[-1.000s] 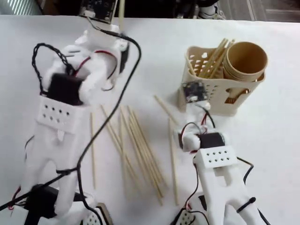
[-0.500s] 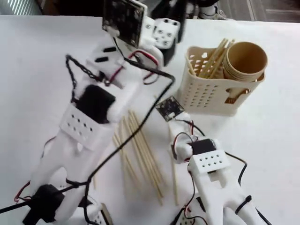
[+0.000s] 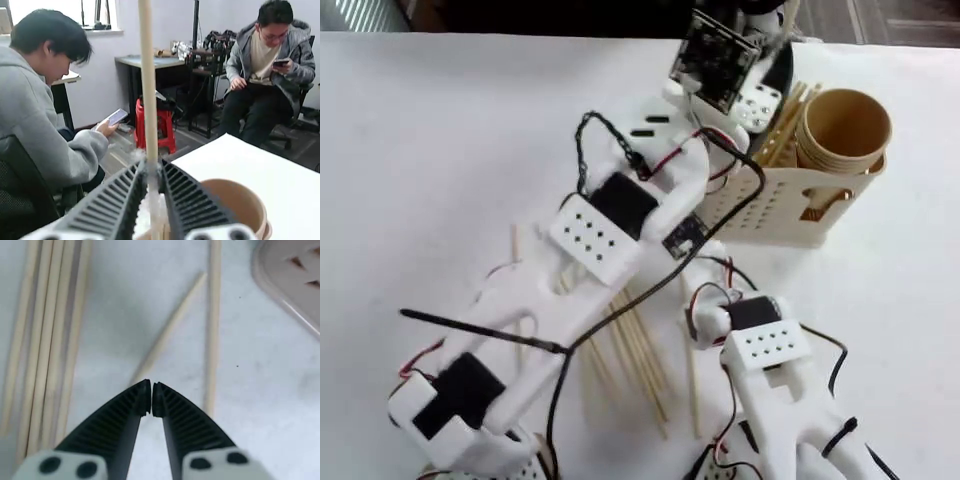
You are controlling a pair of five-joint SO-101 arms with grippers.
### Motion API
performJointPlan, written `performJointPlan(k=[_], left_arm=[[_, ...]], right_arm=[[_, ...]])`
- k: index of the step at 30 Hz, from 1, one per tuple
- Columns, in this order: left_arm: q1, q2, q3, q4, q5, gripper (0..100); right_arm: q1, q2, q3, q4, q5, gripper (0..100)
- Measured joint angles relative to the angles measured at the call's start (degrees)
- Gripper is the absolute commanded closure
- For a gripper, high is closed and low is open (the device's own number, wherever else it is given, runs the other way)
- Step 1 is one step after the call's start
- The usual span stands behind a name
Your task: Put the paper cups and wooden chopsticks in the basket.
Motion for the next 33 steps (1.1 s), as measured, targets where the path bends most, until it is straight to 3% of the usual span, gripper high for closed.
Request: performJointPlan(k=[12,21,27,33], left_arm=[[-1.76,-4.66,-2.55,16.0,0.0,84],[-11.78,-19.34,-5.45,43.6,-2.64,84],[-19.43,-25.14,-5.45,59.08,-7.12,84],[-24.88,-30.42,-5.45,71.74,-10.2,83]], right_arm=[[0.0,0.0,0.0,0.0,0.0,98.1],[0.0,0.0,0.0,0.0,0.0,98.1],[0.09,0.0,-2.9,2.55,-7.21,97.8],[-1.76,0.0,-7.74,9.32,-10.2,86.8]])
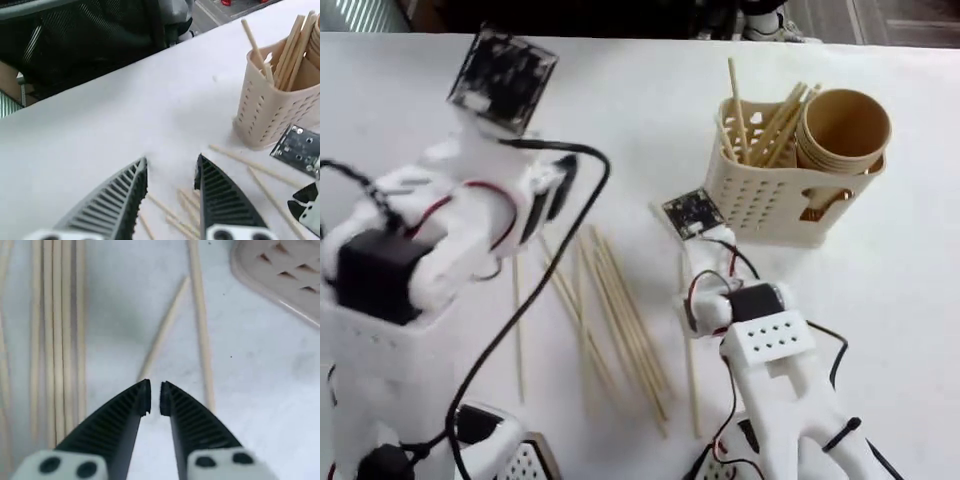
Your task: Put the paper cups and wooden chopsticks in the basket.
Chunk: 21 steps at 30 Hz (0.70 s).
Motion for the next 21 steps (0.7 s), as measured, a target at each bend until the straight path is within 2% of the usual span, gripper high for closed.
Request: performJointPlan(k=[5,10,15,21], left_arm=[[-7.74,-2.46,0.0,8.97,-0.62,83],[-16.35,-8.26,7.47,9.41,-0.53,83],[-20.75,-19.25,24.53,3.6,-0.62,83],[-23.12,-35.43,50.29,-8.97,-0.62,83]], right_arm=[[-7.91,0.0,-1.14,1.76,-5.27,88.1],[-14.42,0.0,-3.78,1.76,-5.98,87.9],[-18.02,2.73,-6.68,1.76,-6.68,86.4],[-20.84,13.63,-12.4,1.76,-10.55,81.0]])
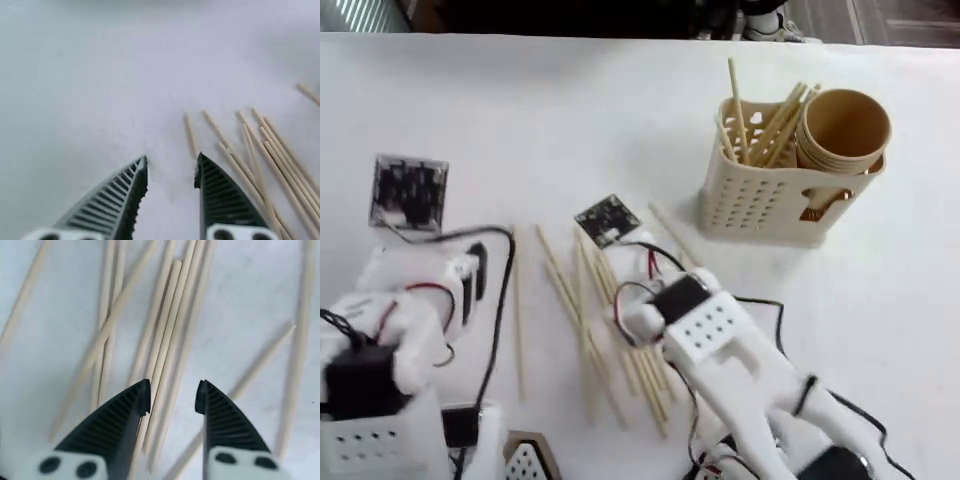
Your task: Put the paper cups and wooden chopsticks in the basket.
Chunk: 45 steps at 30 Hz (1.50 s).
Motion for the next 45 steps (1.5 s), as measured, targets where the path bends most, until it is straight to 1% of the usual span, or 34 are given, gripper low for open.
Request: performJointPlan(k=[3,6,12,19,22,24,27,29,32,38,42,45], left_arm=[[-1.23,-6.33,11.52,-5.89,0.0,83],[-2.37,-10.64,20.04,-10.29,0.0,83],[-4.22,-13.27,28.48,-16.0,0.0,83],[-4.22,-13.36,29.98,-16.79,0.0,83],[-4.4,-13.36,29.98,-16.79,0.0,83],[-4.48,-13.36,29.98,-16.79,0.0,83],[-4.48,-13.36,30.42,-16.79,0.0,83],[-4.48,-13.36,30.59,-16.79,0.0,83],[-4.48,-13.36,30.59,-16.79,0.0,83],[-4.48,-13.45,32.0,-16.79,0.0,83],[-4.48,-13.45,32.62,-16.79,0.0,83],[-4.48,-13.54,32.62,-16.79,0.0,83]], right_arm=[[0.09,6.15,-2.73,0.0,-0.09,80.9],[-0.18,11.6,-5.01,-0.79,-0.09,80.9],[-0.62,19.16,-5.98,-6.51,-0.09,80.8],[-0.62,26.02,-6.07,-12.04,-0.09,81.0],[-0.7,28.13,-6.68,-12.75,-0.18,81.4],[-0.7,29.27,-7.38,-12.75,-0.18,85.6],[0.26,31.21,-8.35,-12.75,-0.26,94.8],[1.76,31.56,-9.05,-12.66,-0.26,98.3],[3.87,32.44,-9.85,-12.66,-0.18,98.0],[4.13,32.26,-11.52,-10.64,-0.18,98.1],[3.69,29.36,-11.78,-8.35,1.58,98.1],[3.6,24.53,-11.78,-6.33,2.46,98.1]])
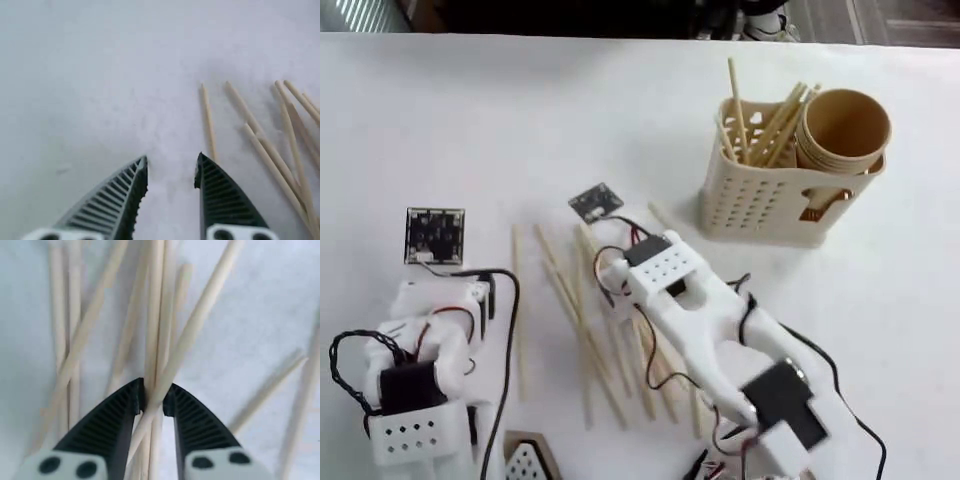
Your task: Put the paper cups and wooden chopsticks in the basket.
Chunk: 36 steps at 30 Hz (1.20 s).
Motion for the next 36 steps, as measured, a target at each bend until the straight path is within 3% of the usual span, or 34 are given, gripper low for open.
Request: performJointPlan(k=[16,26,36], left_arm=[[0.0,0.0,0.0,0.0,0.0,84],[0.0,0.0,0.0,0.0,0.0,84],[0.0,0.0,1.67,-1.41,0.0,84]], right_arm=[[1.14,-29.45,0.09,1.85,0.35,98.1],[11.25,-42.9,0.09,-15.38,0.35,98.1],[22.42,-45.54,0.09,-39.82,0.35,97.9]])
